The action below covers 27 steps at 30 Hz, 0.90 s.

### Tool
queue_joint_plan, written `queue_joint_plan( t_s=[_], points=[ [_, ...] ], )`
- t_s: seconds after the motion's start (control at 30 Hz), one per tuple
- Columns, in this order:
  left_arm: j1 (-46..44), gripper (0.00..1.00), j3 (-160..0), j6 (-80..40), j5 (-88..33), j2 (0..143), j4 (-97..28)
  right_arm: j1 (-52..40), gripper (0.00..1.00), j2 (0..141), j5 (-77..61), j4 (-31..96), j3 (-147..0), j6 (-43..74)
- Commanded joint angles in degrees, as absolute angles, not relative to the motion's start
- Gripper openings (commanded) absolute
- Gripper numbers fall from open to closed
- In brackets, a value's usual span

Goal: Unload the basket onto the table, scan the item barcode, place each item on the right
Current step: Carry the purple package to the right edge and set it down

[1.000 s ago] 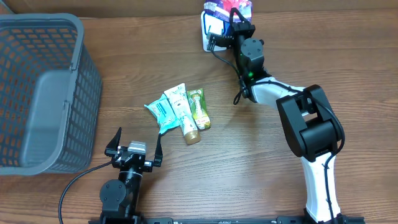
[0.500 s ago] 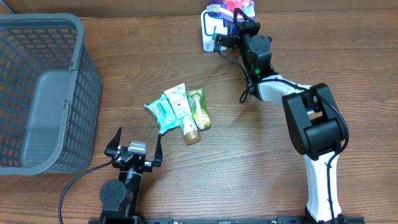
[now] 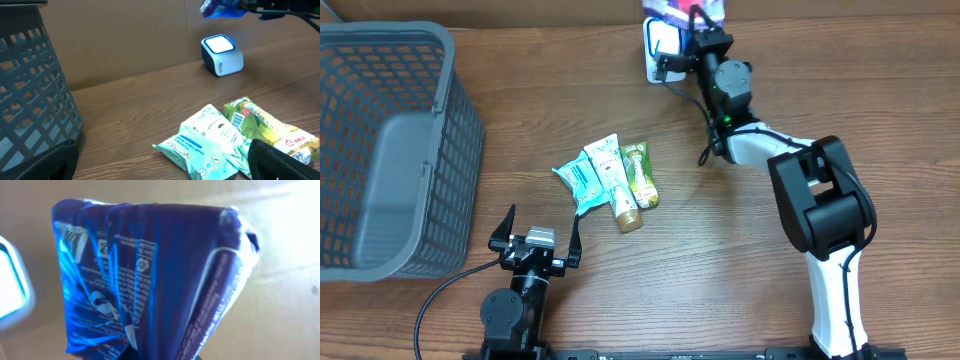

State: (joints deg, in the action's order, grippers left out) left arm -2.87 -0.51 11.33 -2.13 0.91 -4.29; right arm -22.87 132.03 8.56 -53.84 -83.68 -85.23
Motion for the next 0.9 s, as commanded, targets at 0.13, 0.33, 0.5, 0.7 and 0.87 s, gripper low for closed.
queue_joint_plan(
  t_s=[0.13, 0.33, 0.5, 0.7, 0.87],
  points=[
    [-2.5, 0.99, -0.3, 11.2, -2.1, 0.6, -4.4, -27.4, 0.04, 117.1, 19.2, -37.0, -83.7, -65.4],
    [-2.5, 1.0, -0.3, 11.2, -2.1, 0.6, -4.4, -30.7, 0.04, 100.2, 18.7, -13.7, -83.7, -39.7],
    [-2.5, 1.0, -0.3, 11.1, -2.1, 0.6, -4.4, -31.9, 0.04, 86.9, 16.4, 13.3, -83.7, -5.1],
    [-2.5, 1.0, -0.3, 11.1, -2.1, 0.6, -4.4, -27.1, 0.04, 77.4, 14.5, 43.2, -83.7, 21.6],
    [-2.5, 1.0, -0.3, 11.2, -2.1, 0.6, -4.4, -15.0, 0.04, 76.6, 3.4, 60.2, -82.6, 30.0]
  ],
)
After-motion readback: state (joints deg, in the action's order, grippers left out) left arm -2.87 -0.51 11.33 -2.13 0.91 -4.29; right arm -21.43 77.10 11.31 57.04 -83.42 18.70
